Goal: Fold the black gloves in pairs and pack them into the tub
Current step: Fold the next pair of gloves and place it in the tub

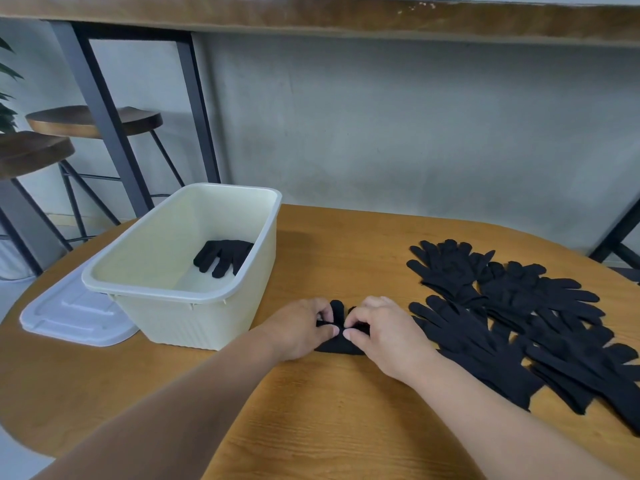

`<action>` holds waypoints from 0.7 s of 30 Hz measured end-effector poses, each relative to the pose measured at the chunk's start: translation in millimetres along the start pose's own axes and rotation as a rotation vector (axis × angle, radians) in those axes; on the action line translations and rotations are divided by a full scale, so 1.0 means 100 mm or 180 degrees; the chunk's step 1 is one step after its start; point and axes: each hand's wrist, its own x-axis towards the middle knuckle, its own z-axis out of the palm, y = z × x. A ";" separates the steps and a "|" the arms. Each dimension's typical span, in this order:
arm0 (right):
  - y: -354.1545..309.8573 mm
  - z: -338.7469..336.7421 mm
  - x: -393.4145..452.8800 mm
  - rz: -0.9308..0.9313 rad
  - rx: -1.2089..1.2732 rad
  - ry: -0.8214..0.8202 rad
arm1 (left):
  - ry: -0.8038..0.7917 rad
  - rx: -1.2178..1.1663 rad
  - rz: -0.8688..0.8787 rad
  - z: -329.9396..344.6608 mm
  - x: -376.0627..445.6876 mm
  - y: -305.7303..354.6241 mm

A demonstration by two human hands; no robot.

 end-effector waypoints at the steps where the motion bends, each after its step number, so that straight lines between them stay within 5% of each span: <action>1: 0.00 0.01 0.00 -0.0066 -0.0081 0.0037 | 0.0071 0.0051 0.0040 0.02 -0.01 0.00; 9: -0.08 -0.09 -0.14 -0.0530 -0.0621 -0.0142 | 0.1186 0.0685 0.0918 0.13 -0.12 -0.02; 15: -0.05 -0.12 -0.08 -0.0527 -0.0682 -0.0307 | 0.0795 0.0718 0.1045 0.13 -0.17 -0.15; 21: -0.01 -0.24 0.04 0.0312 0.0395 -0.0483 | 0.0586 0.0490 0.0678 0.03 -0.05 -0.08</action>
